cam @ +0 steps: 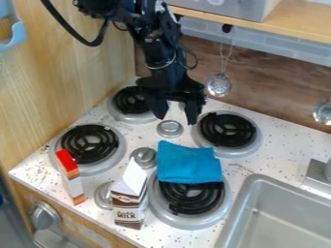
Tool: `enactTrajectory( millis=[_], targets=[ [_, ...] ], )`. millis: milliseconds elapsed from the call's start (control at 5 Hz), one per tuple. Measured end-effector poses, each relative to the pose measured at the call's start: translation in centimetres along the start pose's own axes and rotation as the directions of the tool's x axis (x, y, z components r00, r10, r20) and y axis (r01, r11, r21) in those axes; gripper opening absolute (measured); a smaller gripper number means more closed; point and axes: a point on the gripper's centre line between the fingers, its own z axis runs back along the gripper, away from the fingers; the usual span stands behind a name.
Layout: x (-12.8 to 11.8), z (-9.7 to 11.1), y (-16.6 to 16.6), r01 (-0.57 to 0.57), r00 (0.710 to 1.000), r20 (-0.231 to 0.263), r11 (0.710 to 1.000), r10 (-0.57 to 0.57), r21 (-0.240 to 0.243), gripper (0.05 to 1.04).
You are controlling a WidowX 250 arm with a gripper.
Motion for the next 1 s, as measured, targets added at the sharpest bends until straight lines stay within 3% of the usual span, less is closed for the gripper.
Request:
enactTrajectory(
  millis=[200,600,800,1000],
  targets=[
    [-0.8,-1.2,0.2,-0.004,0.999,-0.043,1.000,0.004,0.003,1.001],
    [-2.1,-4.3,0.6,-0.013,0.970,-0.244,1.000,0.017,0.016,1.001],
    [-2.1,-5.6,0.8,-0.014,0.950,-0.311,1.000,0.018,0.017,1.001],
    [-1.8,-6.6,1.0,-0.002,0.950,-0.311,1.000,0.010,0.026,1.001]
  ],
)
